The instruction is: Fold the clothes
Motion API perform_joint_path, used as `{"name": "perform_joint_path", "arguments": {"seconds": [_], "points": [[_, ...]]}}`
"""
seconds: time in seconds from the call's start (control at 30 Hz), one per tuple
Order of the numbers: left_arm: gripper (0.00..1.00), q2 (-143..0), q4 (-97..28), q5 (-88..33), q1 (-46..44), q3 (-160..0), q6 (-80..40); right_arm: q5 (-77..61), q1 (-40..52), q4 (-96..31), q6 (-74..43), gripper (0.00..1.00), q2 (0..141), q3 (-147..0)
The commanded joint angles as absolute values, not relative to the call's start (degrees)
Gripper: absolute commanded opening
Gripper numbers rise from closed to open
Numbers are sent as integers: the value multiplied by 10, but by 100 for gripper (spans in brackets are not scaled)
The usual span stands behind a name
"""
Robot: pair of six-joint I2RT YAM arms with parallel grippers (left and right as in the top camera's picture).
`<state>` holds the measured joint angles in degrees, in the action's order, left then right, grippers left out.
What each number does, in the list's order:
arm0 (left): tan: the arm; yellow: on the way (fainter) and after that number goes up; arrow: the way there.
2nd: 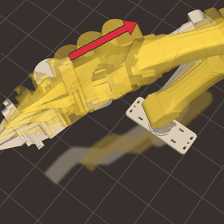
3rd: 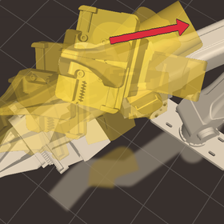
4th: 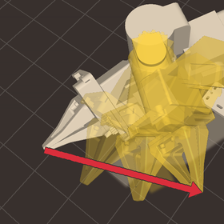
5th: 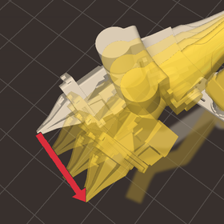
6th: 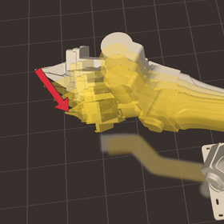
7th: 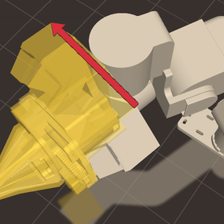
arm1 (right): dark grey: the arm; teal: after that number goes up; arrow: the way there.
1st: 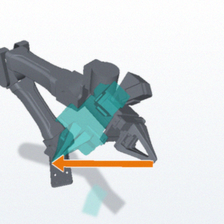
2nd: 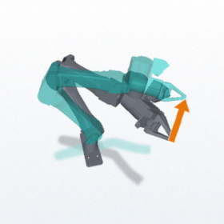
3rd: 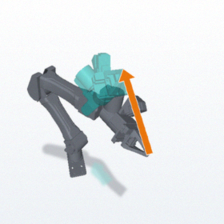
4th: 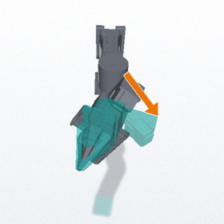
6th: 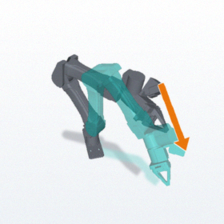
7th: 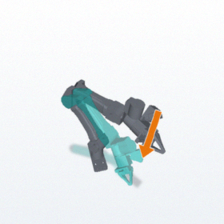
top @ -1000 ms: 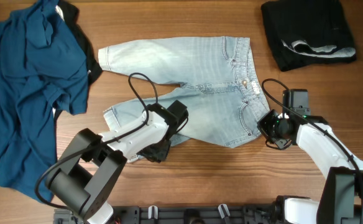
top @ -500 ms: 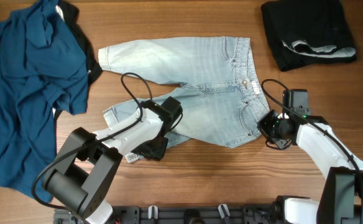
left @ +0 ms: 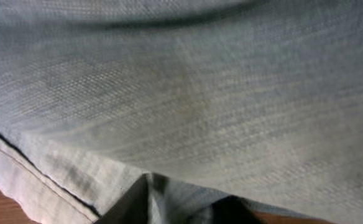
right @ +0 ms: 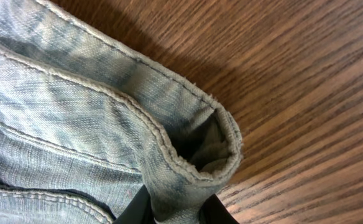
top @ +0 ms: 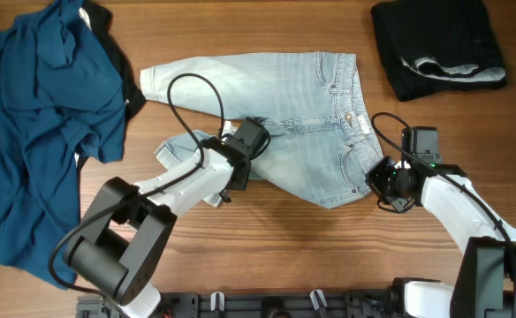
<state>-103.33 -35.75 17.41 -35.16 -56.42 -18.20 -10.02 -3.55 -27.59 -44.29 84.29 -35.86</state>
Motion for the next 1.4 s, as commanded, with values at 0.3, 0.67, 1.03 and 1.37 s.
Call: {"name": "perform_joint_path", "arguments": {"seconds": [0.3, 0.67, 1.03, 1.37], "points": [[49, -1087, -473, 79, -345, -524, -184, -86, -34, -281, -435, 17, 852, -351], [25, -1087, -515, -11, -348, -525, -184, -86, -34, -283, -435, 17, 852, -351], [4, -1024, -600, 55, -336, -566, -189, -69, -41, -359, -396, 4, 819, -407], [4, -727, -689, 83, -183, -597, -153, -73, -143, -524, -338, 4, 718, -548]]}}
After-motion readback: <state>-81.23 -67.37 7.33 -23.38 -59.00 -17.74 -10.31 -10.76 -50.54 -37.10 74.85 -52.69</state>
